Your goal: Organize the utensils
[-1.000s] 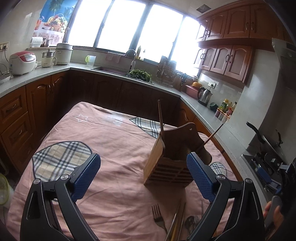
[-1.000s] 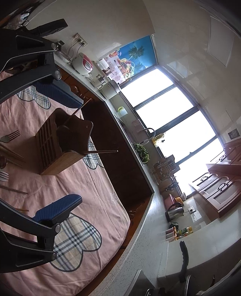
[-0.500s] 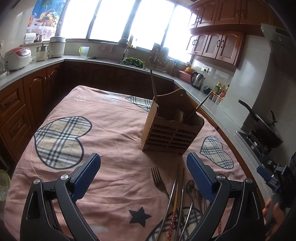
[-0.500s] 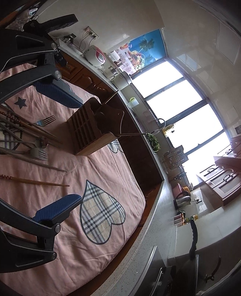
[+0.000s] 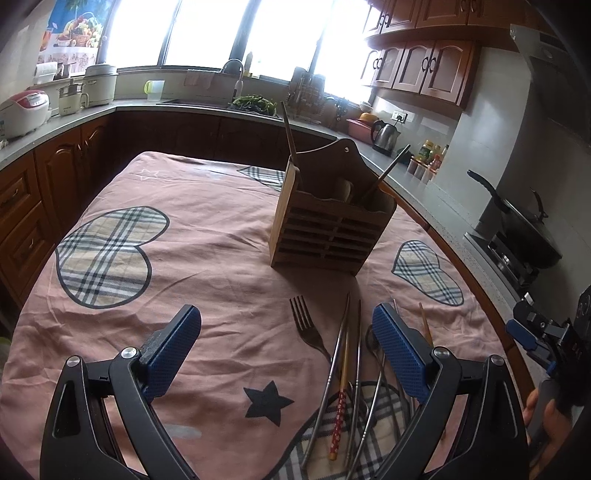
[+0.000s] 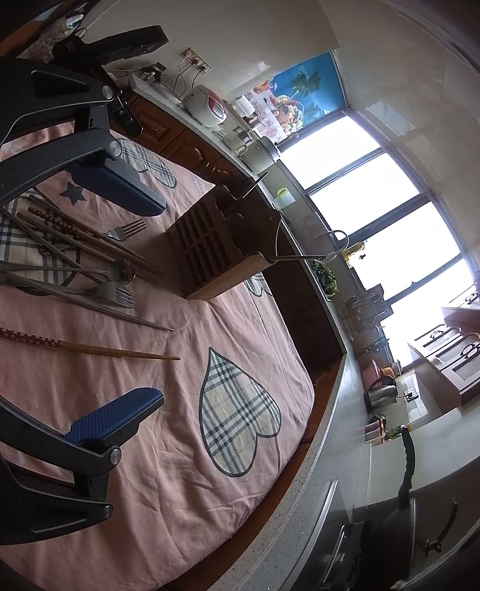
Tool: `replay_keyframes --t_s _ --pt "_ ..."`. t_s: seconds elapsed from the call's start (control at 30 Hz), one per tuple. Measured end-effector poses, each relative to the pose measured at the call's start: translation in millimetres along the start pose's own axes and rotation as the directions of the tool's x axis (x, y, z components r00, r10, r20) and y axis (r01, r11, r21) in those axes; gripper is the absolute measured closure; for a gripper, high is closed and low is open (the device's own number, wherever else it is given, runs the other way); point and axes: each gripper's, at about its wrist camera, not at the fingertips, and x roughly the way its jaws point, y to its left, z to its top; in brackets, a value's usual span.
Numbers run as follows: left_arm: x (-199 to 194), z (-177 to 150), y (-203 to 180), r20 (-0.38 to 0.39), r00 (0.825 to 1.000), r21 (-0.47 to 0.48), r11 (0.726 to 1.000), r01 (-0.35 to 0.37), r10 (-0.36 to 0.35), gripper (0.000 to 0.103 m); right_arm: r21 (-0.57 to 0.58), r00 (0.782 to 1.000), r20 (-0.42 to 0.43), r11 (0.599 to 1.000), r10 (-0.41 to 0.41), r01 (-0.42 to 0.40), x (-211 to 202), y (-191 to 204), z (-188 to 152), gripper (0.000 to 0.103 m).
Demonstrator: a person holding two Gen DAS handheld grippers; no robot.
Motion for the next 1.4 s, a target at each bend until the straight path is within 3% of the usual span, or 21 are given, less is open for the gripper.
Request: replay_keyframes --t_s 0.47,0.53,0.8,1.17,1.4 --pt "39.9 0.9 -26.5 -0.11 0.994 0.141 0.99 0.005 0.01 0.009 -0.041 0.998 -0.068 0.999 0.008 -0.011 28.1 8.6 -1.7 0.01" --pt "47.4 2.4 -28.9 -0.122 0.993 0.157 0.988 0.006 0.013 0.013 -0.044 0.997 -0.082 0.999 0.011 -0.014 35.2 8.9 -0.3 0.014" --pt "78.1 11.4 -43.6 -0.176 0.984 0.235 0.971 0.033 0.009 0.026 -0.018 0.985 -0.172 1.0 0.003 -0.006 74.2 -1.5 4.2 0.051" --pt "142.0 15.1 -75.7 -0.309 0.951 0.348 0.931 0.106 0.008 0.049 0.002 0.964 -0.265 1.0 -0.022 0.024 129.7 -18.5 17.9 0.072" --pt "172.2 5.9 -74.1 -0.384 0.923 0.356 0.927 0.117 0.031 0.076 -0.009 0.949 -0.312 0.999 -0.034 0.032 152.9 -22.5 17.6 0.077"
